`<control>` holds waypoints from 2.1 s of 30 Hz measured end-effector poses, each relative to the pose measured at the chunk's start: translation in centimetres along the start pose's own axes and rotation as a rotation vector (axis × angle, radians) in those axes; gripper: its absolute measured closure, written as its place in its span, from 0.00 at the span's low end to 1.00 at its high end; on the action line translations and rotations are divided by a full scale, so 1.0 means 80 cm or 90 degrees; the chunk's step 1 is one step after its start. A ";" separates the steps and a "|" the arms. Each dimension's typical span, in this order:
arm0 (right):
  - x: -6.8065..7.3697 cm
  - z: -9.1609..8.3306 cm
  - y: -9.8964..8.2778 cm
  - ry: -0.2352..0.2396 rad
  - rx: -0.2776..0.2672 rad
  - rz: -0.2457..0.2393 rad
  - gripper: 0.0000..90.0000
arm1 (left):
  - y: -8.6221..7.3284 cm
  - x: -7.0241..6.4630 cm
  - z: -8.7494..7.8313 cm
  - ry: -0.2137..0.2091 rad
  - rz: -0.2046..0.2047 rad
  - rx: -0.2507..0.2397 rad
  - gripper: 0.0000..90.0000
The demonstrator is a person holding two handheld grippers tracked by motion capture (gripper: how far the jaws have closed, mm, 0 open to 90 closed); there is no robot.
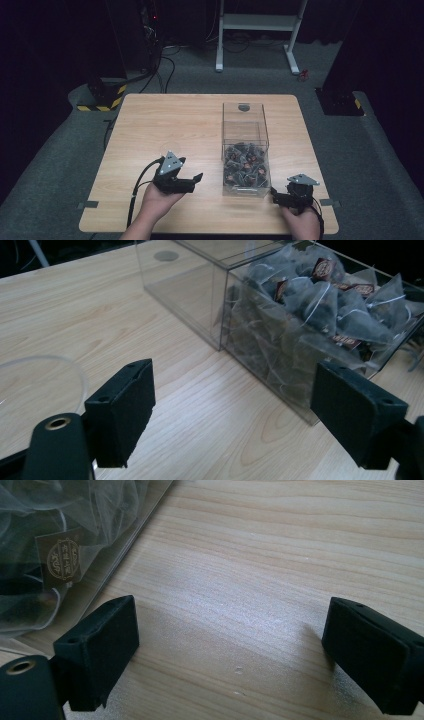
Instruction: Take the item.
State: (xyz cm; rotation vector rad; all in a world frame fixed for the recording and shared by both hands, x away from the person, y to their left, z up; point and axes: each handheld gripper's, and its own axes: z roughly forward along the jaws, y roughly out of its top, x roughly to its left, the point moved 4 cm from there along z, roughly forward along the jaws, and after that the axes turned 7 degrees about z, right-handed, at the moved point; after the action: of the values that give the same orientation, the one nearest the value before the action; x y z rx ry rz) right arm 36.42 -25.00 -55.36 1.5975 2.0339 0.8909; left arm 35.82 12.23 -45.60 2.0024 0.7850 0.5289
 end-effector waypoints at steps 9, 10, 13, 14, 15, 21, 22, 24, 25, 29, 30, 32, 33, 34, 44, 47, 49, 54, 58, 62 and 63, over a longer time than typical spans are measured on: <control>0.000 0.000 0.000 0.000 0.000 -0.002 0.09 | 0.020 -0.014 0.018 -0.033 0.008 -0.010 0.25; 0.000 0.000 0.000 0.000 0.001 -0.002 0.09 | 0.021 -0.016 0.020 -0.034 0.010 -0.011 0.25; 0.000 0.000 0.000 0.000 0.000 -0.002 0.09 | 0.025 -0.018 0.023 -0.039 0.012 -0.011 0.26; 0.000 0.000 0.000 0.000 0.000 -0.002 0.09 | 0.026 -0.019 0.026 -0.042 0.011 -0.012 0.26; 0.000 0.000 0.000 0.000 0.001 -0.002 0.09 | 0.027 -0.020 0.027 -0.044 0.009 -0.014 0.27; 0.000 0.000 0.000 0.000 0.000 0.000 0.09 | 0.034 -0.027 0.040 -0.053 0.018 -0.011 0.30; 0.000 0.000 0.000 0.000 0.000 0.000 0.09 | 0.037 -0.030 0.044 -0.054 0.022 -0.008 0.31; 0.000 0.000 0.000 0.000 0.000 0.000 0.09 | 0.041 -0.034 0.049 -0.056 0.026 -0.008 0.33; 0.000 0.000 0.000 0.000 0.000 0.000 0.09 | 0.041 -0.034 0.049 -0.056 0.026 -0.008 0.34; 0.000 0.000 0.000 0.000 0.000 0.000 0.09 | 0.049 -0.041 0.060 -0.062 0.043 -0.004 0.39; 0.000 0.000 0.000 0.000 0.000 0.000 0.09 | 0.051 -0.042 0.062 -0.063 0.047 -0.003 0.41; 0.000 0.000 0.000 0.000 0.000 0.000 0.09 | 0.054 -0.045 0.065 -0.061 0.054 -0.003 0.43; 0.000 0.000 0.000 0.000 0.000 0.000 0.09 | 0.055 -0.046 0.067 -0.064 0.051 -0.005 0.44; 0.000 0.000 0.000 0.000 0.000 0.000 0.09 | 0.055 -0.046 0.067 -0.064 0.051 -0.005 0.45; 0.000 0.000 0.000 0.000 0.000 0.000 0.09 | 0.063 -0.050 0.086 -0.069 0.047 -0.008 0.63; 0.000 0.000 0.000 0.000 0.000 0.000 0.09 | 0.063 -0.051 0.091 -0.077 0.042 -0.008 0.67; 0.000 0.000 0.000 0.000 0.000 0.000 0.09 | 0.063 -0.052 0.093 -0.083 0.040 -0.008 0.71; 0.000 0.000 0.000 0.000 0.000 0.000 0.09 | 0.062 -0.056 0.099 -0.088 0.041 0.001 0.77; 0.000 0.000 0.000 0.000 0.000 0.000 0.09 | 0.061 -0.057 0.102 -0.083 0.038 0.000 0.80; 0.000 0.000 0.000 0.000 0.000 0.000 0.09 | 0.061 -0.058 0.103 -0.080 0.035 0.000 0.85; 0.000 0.000 0.000 0.000 0.000 0.000 0.09 | 0.061 -0.058 0.103 -0.078 0.037 -0.001 0.86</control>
State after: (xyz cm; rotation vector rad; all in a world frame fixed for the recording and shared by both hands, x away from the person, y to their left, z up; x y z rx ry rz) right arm 36.42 -24.99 -55.36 1.5976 2.0335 0.8915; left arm 39.30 2.19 -45.90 2.0404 0.6532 0.4350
